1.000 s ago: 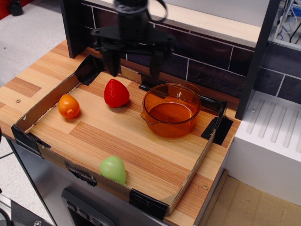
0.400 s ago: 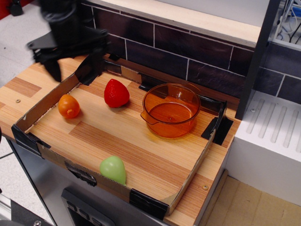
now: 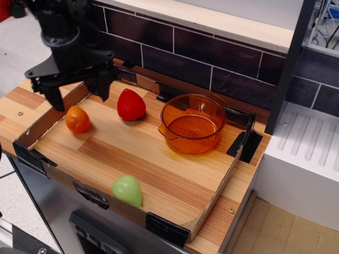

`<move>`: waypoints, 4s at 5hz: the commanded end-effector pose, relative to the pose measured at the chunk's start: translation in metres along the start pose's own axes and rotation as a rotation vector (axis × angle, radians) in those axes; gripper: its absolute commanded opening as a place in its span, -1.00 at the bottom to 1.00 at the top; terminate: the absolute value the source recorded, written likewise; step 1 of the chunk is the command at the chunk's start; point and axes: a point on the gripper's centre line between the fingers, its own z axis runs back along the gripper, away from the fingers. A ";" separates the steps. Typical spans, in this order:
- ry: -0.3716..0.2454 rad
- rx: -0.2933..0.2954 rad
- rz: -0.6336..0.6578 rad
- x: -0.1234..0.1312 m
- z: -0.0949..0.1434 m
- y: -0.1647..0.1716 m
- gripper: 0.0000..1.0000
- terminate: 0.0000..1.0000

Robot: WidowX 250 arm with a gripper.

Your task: Put carrot in pot

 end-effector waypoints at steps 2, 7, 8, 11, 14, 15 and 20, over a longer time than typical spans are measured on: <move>-0.028 -0.020 0.116 -0.001 -0.017 0.002 1.00 -1.00; -0.051 -0.004 0.179 0.002 -0.042 0.003 -1.00 -1.00; -0.062 -0.005 0.172 0.001 -0.040 0.003 -1.00 -1.00; -0.051 -0.085 0.043 -0.026 0.026 -0.020 -1.00 -1.00; 0.040 -0.155 -0.081 -0.070 0.056 -0.111 -1.00 -1.00; 0.051 -0.135 -0.064 -0.070 0.047 -0.133 -1.00 -1.00; 0.024 -0.131 -0.040 -0.053 0.053 -0.141 1.00 -1.00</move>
